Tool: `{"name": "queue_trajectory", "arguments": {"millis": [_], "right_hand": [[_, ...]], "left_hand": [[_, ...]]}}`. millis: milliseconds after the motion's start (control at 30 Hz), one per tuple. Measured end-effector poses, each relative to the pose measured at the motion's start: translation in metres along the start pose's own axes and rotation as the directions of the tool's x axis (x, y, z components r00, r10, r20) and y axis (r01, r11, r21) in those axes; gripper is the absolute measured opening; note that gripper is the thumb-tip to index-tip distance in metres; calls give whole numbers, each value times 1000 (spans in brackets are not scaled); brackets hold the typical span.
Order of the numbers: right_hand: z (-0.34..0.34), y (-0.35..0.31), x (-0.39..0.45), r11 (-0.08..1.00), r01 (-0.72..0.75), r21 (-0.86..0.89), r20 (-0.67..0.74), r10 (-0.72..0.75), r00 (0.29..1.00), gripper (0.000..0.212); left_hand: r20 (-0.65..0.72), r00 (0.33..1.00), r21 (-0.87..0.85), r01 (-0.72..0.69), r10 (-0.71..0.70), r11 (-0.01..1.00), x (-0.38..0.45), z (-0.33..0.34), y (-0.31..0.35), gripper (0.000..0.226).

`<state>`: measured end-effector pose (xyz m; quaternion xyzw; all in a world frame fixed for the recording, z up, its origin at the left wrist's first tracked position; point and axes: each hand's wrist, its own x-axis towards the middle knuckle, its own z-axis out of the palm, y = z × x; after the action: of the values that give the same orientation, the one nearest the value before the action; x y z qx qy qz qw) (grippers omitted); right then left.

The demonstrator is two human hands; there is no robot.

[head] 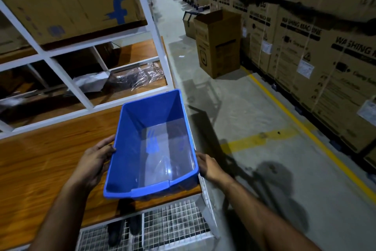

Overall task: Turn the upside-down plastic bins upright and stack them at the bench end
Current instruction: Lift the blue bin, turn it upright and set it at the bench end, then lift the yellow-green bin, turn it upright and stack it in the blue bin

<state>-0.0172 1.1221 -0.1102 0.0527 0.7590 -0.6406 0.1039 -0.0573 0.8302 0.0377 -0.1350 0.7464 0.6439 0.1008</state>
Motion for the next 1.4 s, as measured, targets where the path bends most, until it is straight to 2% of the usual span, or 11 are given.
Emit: {"name": "queue_trajectory", "arguments": {"millis": [800,933,1000,1100,1233,1300,1400], "right_hand": [[-3,3,8,996,-81,-31,27,82,996,47],[-4,-6,0,998,-68,5,46,68,997,42],[-6,-11,-2,999,-47,-22,27,48,999,41],[-15,-23,-5,993,-42,-113,-75,33,997,44],[-36,-63,-23,966,90,-244,-249,-152,957,36],[-42,-86,-34,915,170,-365,-246,-271,931,36],[-38,-118,-47,740,266,-618,-155,-446,882,41]], "left_hand": [[-12,1000,40,15,-14,999,-2,-2,2,44],[-14,1000,52,23,-22,998,-4,-1,3,43],[-26,999,57,28,-27,998,-6,0,5,41],[-72,997,72,18,-13,997,-9,-2,5,38],[-91,996,99,-12,21,995,-15,-6,4,38],[-91,995,108,-30,40,994,-21,-7,3,37],[-104,990,165,-79,97,983,-28,-7,3,35]]}}
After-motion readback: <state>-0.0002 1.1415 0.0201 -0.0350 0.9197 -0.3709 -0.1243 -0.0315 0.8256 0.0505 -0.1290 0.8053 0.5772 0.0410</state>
